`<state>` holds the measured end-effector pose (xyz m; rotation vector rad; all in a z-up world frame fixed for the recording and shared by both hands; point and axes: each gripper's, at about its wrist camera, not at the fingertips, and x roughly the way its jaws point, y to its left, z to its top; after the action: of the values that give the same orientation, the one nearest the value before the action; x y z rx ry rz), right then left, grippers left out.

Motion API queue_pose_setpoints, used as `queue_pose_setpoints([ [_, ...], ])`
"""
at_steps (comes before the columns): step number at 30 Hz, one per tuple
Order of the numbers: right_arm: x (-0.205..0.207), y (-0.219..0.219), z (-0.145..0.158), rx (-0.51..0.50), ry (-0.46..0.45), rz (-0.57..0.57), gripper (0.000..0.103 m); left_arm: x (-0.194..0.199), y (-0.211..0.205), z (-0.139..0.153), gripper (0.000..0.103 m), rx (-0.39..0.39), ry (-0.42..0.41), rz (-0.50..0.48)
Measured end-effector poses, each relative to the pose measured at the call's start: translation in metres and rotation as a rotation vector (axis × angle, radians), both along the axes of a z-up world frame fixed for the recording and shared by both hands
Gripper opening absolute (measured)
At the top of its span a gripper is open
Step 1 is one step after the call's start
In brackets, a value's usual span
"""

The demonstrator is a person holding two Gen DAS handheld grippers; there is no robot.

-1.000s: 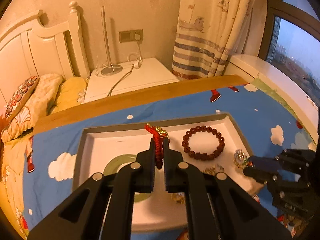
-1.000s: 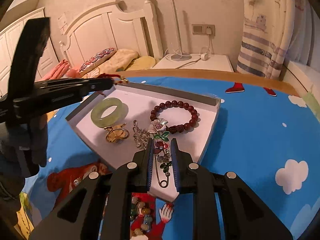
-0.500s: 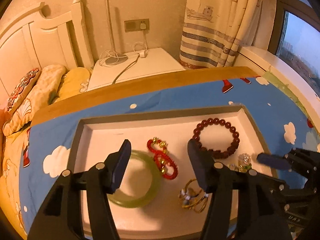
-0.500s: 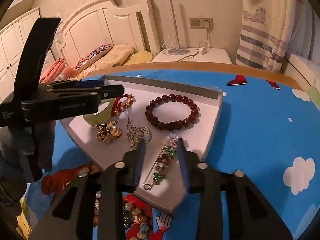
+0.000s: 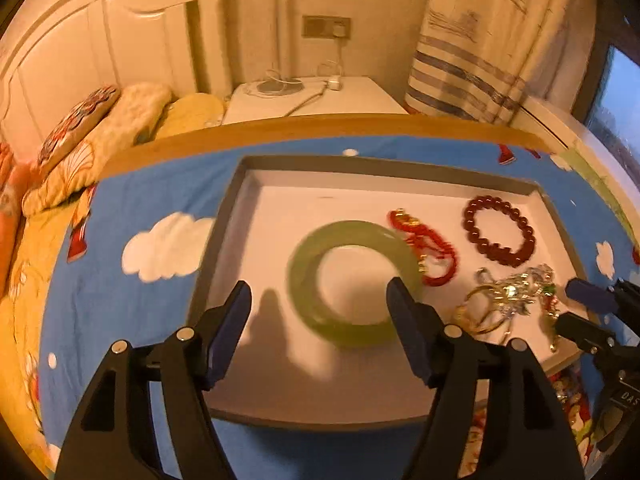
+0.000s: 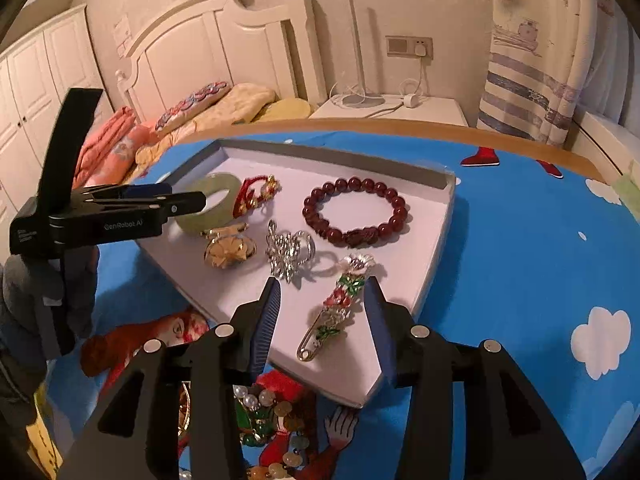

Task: Organize jewelry
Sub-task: 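Move the open right gripper to the pearl necklaces on the bed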

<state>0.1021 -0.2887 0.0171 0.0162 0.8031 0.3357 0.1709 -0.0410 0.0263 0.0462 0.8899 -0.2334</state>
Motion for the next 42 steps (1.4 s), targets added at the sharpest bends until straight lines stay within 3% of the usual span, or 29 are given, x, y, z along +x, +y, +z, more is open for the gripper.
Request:
queue_pose_setpoints([
  [2,0.000,0.005,0.000,-0.043,0.001,0.014,0.043,0.001,0.012,-0.005,0.073,-0.073,0.046,0.010],
  [10,0.003,0.008,-0.004,-0.130,-0.007,0.080,0.044,-0.038,0.003,-0.010,0.073,0.021,0.048,-0.008],
  [14,0.002,0.011,-0.005,-0.145,-0.006,0.091,0.046,-0.063,0.002,-0.010,0.073,0.004,0.033,0.025],
  [22,-0.015,0.010,-0.005,-0.136,0.000,0.104,0.046,-0.101,0.002,-0.007,0.073,-0.040,0.027,0.044],
  [34,-0.059,0.004,-0.002,-0.105,-0.003,0.097,0.046,-0.137,0.002,-0.006,0.073,-0.046,0.013,0.002],
  [35,-0.062,0.003,-0.001,-0.101,-0.014,0.094,0.048,-0.141,0.004,-0.005,0.073,-0.057,0.006,0.000],
  [38,-0.082,-0.008,0.008,-0.042,-0.081,0.071,0.069,-0.165,0.016,0.007,0.078,-0.109,-0.067,-0.002],
  [42,-0.110,-0.017,0.013,-0.027,-0.143,0.098,0.069,-0.198,0.037,0.017,0.085,-0.149,-0.142,0.011],
])
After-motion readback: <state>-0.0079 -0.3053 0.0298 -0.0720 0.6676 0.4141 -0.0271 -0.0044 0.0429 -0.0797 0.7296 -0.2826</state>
